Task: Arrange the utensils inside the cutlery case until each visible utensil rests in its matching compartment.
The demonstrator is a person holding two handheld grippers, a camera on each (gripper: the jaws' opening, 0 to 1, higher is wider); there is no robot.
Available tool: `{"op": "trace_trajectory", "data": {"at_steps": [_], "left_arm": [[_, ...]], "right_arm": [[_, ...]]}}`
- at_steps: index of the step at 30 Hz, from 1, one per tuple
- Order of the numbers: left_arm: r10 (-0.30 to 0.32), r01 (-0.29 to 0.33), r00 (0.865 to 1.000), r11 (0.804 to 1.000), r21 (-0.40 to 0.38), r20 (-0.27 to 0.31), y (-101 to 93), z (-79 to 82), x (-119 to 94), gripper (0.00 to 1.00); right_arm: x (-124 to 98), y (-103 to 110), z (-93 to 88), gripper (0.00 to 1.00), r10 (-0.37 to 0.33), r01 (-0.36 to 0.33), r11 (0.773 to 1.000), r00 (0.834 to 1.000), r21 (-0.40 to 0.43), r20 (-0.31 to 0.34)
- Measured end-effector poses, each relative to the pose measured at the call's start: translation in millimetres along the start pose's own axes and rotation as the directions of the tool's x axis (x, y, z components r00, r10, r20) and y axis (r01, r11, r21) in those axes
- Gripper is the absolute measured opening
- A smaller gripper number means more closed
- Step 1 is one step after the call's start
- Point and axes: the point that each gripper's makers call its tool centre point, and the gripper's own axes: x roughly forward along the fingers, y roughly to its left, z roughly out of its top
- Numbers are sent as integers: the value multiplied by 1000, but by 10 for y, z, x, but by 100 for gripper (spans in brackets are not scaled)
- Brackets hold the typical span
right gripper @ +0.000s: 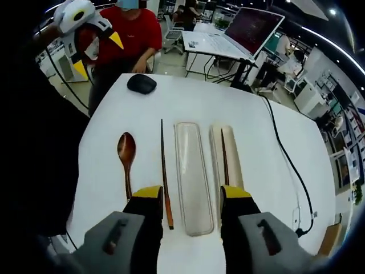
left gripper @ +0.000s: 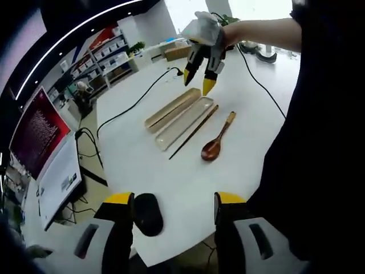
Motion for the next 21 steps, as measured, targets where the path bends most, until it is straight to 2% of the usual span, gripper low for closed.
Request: {"op": "trace_trajectory", "data": {"at_steps": [3,9,18,21], "left_arm": [[7,-7,1000,1000,-5,16,13,50,-21,59],[17,-16,1000,1000,-26,11,-18,-2,-25,59],[21,-21,1000,999,-42,1,15,-70,-42,59],[6,-7,1000,1000,-31,-22,32,-133,-5,59]], "right_arm": [[39,105,11,38,24,-24,1000,999,9,22],[89,199,-46,37,41,-41,999,999,-13,-3],[180,317,29,37,76,-75,997,997,-21,21],[263,362,88,37,91,-90,996,995,-10,39]]}}
